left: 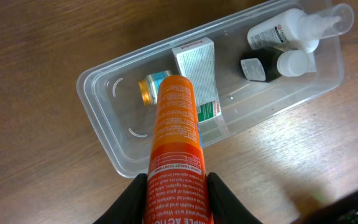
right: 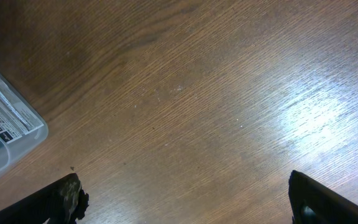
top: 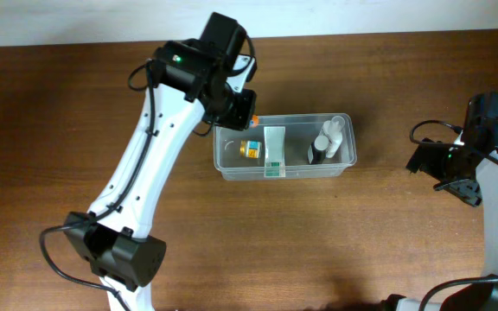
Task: Pack container
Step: 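Carry the orange tube into the container and lower it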
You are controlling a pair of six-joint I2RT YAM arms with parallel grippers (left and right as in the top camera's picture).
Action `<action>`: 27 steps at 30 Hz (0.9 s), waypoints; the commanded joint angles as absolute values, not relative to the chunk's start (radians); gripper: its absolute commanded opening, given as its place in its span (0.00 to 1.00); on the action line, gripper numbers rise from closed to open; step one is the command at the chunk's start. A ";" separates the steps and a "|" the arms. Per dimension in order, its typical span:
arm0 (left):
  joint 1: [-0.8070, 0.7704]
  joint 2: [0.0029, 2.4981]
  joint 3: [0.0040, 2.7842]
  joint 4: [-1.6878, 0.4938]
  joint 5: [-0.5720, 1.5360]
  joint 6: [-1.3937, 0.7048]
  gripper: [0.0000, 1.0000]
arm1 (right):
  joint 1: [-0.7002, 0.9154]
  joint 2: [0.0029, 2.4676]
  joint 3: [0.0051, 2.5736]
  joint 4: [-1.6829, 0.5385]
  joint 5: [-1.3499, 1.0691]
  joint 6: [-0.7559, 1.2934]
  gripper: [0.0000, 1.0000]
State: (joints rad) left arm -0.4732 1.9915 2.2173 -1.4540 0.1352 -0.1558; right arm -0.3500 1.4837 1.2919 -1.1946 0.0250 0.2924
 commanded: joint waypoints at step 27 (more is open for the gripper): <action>-0.504 1.982 2.000 -1.415 0.022 -0.194 0.28 | -0.354 1.482 1.294 -1.192 0.027 0.305 0.98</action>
